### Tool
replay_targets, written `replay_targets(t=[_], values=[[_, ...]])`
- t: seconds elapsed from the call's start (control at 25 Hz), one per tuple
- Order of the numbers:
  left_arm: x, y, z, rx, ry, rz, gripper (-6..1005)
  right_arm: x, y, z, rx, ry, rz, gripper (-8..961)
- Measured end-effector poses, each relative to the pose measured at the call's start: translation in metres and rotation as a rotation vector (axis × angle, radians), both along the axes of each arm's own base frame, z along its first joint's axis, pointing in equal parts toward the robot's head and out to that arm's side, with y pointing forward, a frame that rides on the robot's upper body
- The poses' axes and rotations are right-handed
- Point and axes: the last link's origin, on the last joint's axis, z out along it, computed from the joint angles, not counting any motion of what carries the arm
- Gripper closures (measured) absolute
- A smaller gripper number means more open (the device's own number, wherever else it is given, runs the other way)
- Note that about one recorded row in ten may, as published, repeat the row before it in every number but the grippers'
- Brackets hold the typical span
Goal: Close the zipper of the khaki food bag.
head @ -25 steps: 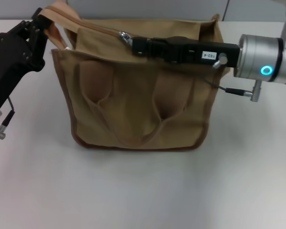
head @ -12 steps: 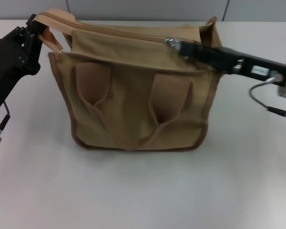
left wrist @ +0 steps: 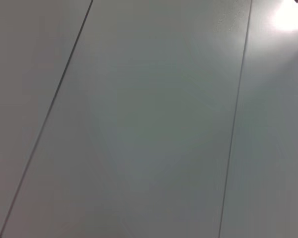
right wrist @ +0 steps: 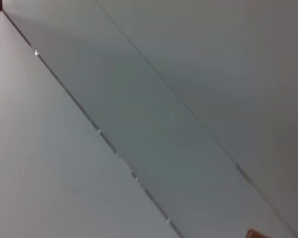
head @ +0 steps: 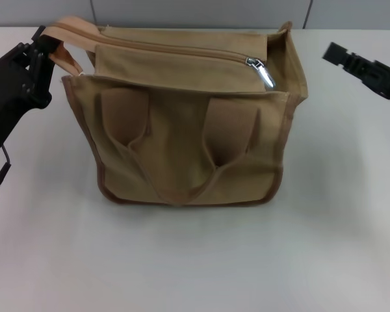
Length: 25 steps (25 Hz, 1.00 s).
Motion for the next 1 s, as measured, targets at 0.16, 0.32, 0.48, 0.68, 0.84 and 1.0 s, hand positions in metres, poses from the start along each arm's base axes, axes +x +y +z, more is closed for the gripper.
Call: replay_targets(t=[0.16, 0.32, 0.48, 0.68, 0.84, 1.0], values=[[0.002, -0.009, 0.0, 0.019, 0.03, -0.047, 959, 0.008, -0.009, -0.004, 0.067, -0.025, 0.01, 931], [0.003, -0.014, 0.001, 0.014, 0.058, -0.084, 932, 0.007, -0.012, -0.009, 0.099, -0.041, 0.036, 901], [0.002, -0.016, 0.001, -0.017, 0.108, -0.117, 824, 0.002, -0.018, -0.013, 0.154, -0.047, 0.102, 871], [-0.004, -0.026, -0.001, -0.073, 0.203, -0.155, 619, -0.002, -0.024, -0.016, 0.232, -0.051, 0.166, 708], [-0.017, -0.045, -0.001, -0.123, 0.276, -0.16, 461, -0.003, -0.026, -0.016, 0.27, -0.055, 0.186, 539], [-0.024, -0.067, 0.002, -0.171, 0.327, -0.199, 328, -0.005, -0.031, -0.014, 0.313, -0.053, 0.228, 356]])
